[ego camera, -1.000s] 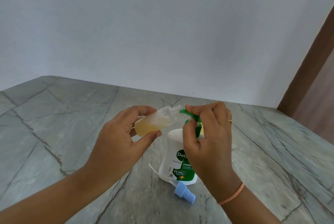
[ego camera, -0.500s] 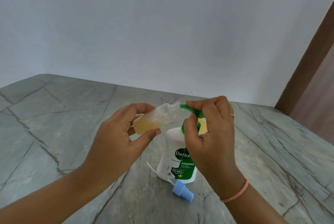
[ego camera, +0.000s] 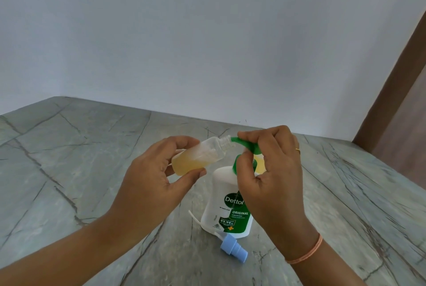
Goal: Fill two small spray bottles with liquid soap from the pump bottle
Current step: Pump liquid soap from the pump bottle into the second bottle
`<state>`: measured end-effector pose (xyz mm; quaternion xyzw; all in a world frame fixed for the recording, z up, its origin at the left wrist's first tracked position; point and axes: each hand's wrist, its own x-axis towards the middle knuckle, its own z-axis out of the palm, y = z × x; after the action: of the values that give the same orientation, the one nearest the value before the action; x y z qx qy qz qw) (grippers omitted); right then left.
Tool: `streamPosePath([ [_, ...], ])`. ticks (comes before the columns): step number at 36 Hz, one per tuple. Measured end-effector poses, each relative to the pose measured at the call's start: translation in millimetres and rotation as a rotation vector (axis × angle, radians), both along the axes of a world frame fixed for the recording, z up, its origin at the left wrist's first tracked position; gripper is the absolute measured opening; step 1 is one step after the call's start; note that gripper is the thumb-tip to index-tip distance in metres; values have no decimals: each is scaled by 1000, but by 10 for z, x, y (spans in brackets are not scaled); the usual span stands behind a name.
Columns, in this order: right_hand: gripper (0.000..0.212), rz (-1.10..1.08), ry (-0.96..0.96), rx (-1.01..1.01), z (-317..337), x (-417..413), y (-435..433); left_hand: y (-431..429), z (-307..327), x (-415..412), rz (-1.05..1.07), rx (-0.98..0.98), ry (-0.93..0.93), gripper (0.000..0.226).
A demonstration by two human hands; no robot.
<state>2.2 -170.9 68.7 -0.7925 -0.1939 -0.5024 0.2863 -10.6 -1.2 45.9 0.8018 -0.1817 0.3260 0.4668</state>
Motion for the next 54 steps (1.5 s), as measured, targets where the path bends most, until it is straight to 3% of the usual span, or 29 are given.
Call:
streamPosePath([
  [36,22,5,-41,74,-117,61,43,6,2,1,-8,-15,5,39],
  [54,24,-13,-20,6,7,31,-10,-7,-5,-1,-23,-31,16,39],
])
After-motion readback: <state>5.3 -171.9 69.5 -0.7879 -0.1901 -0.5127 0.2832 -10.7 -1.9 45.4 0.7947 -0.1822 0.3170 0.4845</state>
